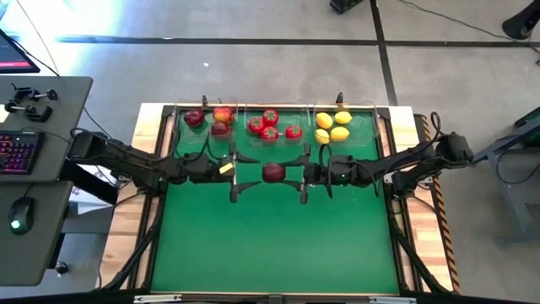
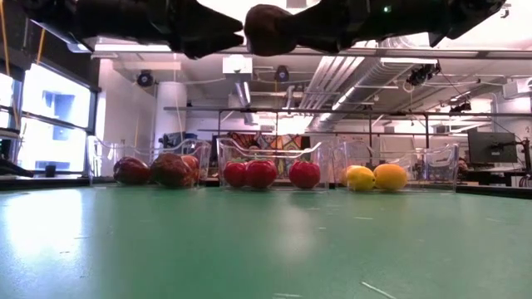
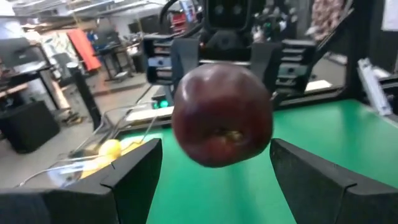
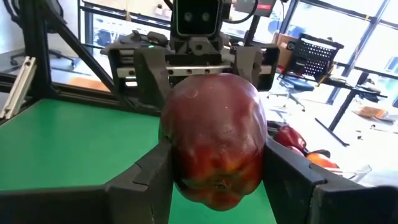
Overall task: Sort produce into baskets
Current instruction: Put the apple into the left transparent bin
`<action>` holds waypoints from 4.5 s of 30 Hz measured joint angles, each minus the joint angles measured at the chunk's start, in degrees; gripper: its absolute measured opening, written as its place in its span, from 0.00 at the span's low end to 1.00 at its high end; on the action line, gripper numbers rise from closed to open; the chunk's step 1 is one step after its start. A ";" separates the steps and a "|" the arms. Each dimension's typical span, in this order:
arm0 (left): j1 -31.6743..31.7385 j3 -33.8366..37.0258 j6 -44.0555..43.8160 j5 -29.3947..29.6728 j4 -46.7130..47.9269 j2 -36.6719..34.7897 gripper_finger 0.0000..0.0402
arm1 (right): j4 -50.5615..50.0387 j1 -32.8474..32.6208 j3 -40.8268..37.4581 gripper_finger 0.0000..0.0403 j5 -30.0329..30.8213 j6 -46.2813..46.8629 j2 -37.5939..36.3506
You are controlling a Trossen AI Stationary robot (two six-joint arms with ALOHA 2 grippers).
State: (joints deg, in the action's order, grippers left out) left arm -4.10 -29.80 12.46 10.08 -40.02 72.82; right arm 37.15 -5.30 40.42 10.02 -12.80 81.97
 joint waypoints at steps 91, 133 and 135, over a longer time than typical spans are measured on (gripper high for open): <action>0.37 -6.01 -3.37 -5.04 1.18 5.55 0.65 | -8.13 -2.59 0.26 0.68 0.63 3.50 -4.71; 42.44 -24.25 -13.78 1.43 95.79 -16.09 0.65 | -25.77 -6.34 0.00 0.68 17.25 7.83 -12.00; 44.92 -25.25 -12.10 0.67 97.25 -13.36 0.65 | -25.79 -6.34 0.00 0.68 17.25 7.83 -12.00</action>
State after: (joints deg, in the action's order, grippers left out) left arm 40.82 -55.05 0.36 10.75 57.23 59.46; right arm 11.35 -11.64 40.42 27.27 -4.97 69.97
